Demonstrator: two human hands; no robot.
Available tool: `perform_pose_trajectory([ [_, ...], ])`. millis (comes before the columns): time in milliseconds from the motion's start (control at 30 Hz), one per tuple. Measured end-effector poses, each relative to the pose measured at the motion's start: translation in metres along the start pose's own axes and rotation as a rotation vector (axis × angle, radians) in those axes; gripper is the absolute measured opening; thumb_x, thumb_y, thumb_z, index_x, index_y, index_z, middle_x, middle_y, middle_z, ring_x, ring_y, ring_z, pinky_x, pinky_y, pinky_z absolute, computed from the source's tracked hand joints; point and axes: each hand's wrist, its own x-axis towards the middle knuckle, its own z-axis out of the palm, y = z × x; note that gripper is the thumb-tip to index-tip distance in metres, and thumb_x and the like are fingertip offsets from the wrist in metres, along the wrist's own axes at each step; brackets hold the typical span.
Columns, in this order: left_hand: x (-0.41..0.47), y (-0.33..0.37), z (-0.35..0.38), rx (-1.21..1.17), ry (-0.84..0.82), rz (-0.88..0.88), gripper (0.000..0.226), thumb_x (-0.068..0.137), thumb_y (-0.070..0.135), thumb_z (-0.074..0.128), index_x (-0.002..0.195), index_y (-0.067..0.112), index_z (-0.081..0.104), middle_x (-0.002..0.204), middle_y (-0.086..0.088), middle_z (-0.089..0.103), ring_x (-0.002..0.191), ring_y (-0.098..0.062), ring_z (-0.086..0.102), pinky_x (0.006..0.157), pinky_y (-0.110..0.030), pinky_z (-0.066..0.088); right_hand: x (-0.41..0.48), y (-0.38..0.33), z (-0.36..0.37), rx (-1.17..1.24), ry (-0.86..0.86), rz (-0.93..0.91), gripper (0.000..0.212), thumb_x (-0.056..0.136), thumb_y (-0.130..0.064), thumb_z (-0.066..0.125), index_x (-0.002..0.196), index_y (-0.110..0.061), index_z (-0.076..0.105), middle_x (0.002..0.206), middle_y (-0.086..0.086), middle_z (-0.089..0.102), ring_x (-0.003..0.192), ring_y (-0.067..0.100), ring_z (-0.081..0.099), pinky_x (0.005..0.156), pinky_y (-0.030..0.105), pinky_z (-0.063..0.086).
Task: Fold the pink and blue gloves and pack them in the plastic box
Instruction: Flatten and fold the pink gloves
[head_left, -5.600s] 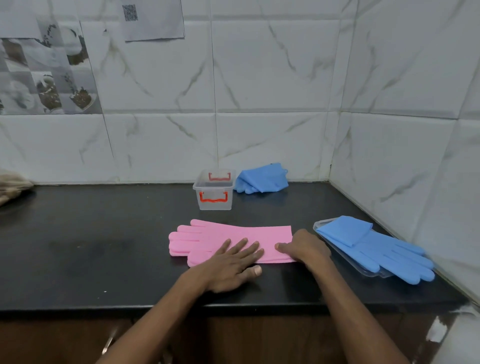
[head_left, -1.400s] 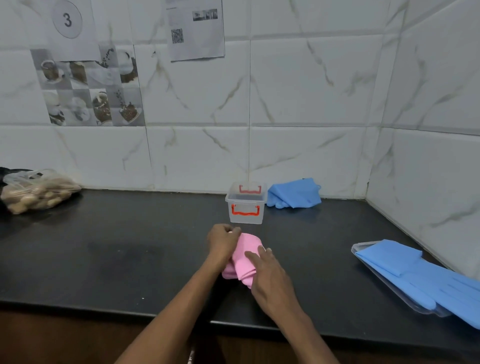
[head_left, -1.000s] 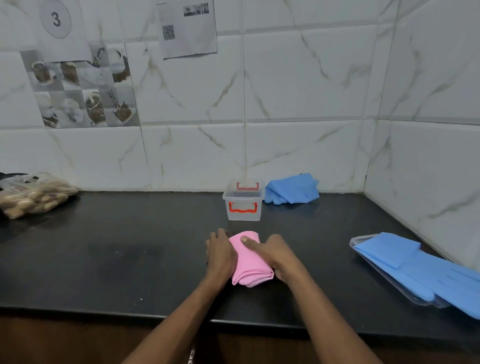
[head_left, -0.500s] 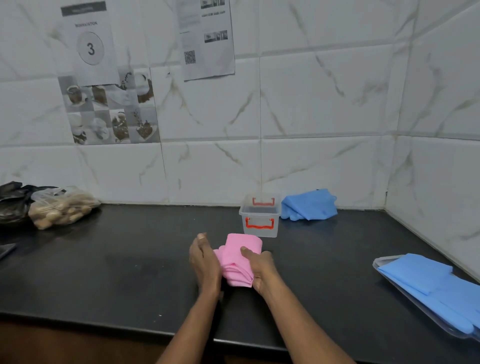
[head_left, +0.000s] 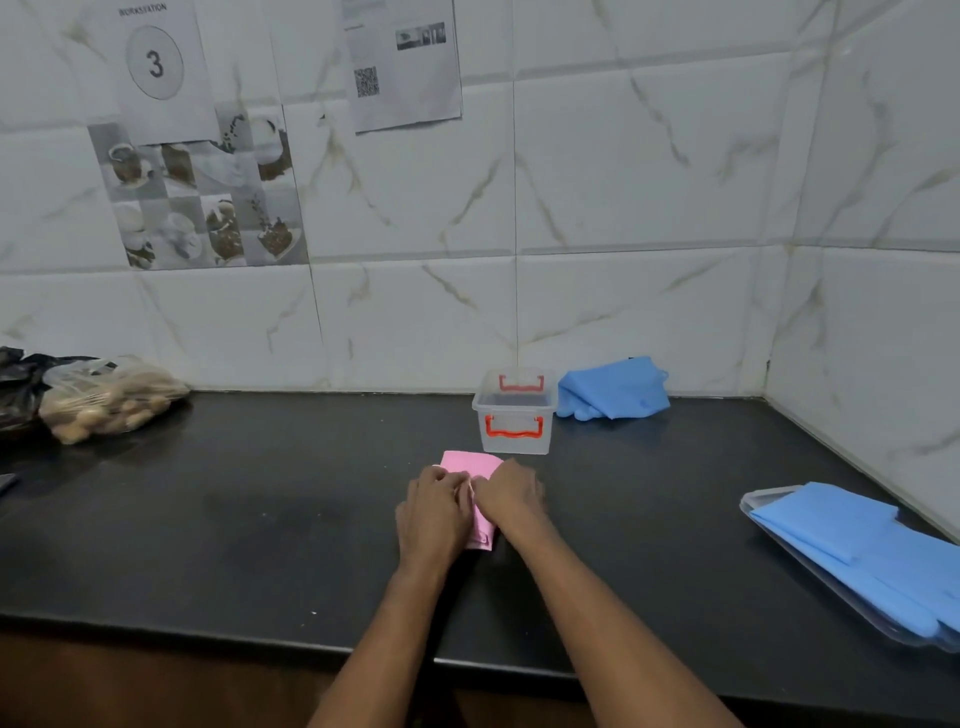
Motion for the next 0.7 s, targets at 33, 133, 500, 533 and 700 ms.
perform_pose_trajectory([
  [33, -0.001, 0.002, 0.0, 0.067, 0.005, -0.017, 0.033, 0.096, 0.032, 0.046, 0.125, 0.03, 0.064, 0.131, 0.004, 0.055, 0.12, -0.016, 0.05, 0.102, -0.043, 0.04, 0.0, 0.006, -0.007, -0.072, -0.022, -0.023, 0.048, 0.092, -0.04, 0.054, 0.128, -0.009, 0.054, 0.129, 0.016, 0.055, 0.112, 0.028, 0.056, 0.088, 0.034, 0.049],
  [133, 0.002, 0.006, 0.001, 0.239, 0.078, 0.011, 0.034, 0.088, 0.028, 0.054, 0.12, 0.031, 0.065, 0.133, 0.004, 0.053, 0.133, -0.018, 0.042, 0.115, -0.06, 0.01, -0.007, 0.037, -0.034, -0.164, -0.049, -0.135, 0.044, 0.092, -0.04, 0.054, 0.118, -0.004, 0.058, 0.122, 0.016, 0.058, 0.097, 0.025, 0.059, 0.079, 0.034, 0.05],
  [500, 0.019, 0.006, 0.0, 0.082, -0.395, 0.226, 0.053, 0.1, 0.006, 0.027, 0.15, 0.024, 0.036, 0.163, -0.001, 0.016, 0.151, -0.018, 0.008, 0.121, -0.047, -0.001, -0.024, 0.137, -0.111, -0.14, -0.117, -0.349, 0.028, 0.093, -0.025, 0.056, 0.116, -0.013, 0.065, 0.116, 0.002, 0.06, 0.102, 0.015, 0.06, 0.092, 0.028, 0.046],
  [533, 0.015, 0.006, 0.003, 0.133, -0.381, 0.232, 0.048, 0.105, 0.018, 0.024, 0.151, 0.026, 0.031, 0.164, 0.001, 0.011, 0.151, -0.019, 0.004, 0.121, -0.048, -0.002, -0.024, 0.141, -0.11, -0.119, -0.106, -0.353, 0.027, 0.093, -0.024, 0.056, 0.116, -0.014, 0.066, 0.118, 0.001, 0.059, 0.105, 0.015, 0.059, 0.094, 0.027, 0.045],
  [700, 0.0, 0.006, 0.022, 0.309, -0.256, 0.237, 0.06, 0.1, 0.056, 0.022, 0.155, 0.037, 0.008, 0.164, 0.01, -0.005, 0.151, -0.016, -0.008, 0.121, -0.045, -0.008, -0.025, 0.144, -0.105, -0.109, -0.059, -0.409, 0.025, 0.093, -0.02, 0.055, 0.112, -0.011, 0.068, 0.12, 0.004, 0.059, 0.108, 0.017, 0.059, 0.095, 0.025, 0.043],
])
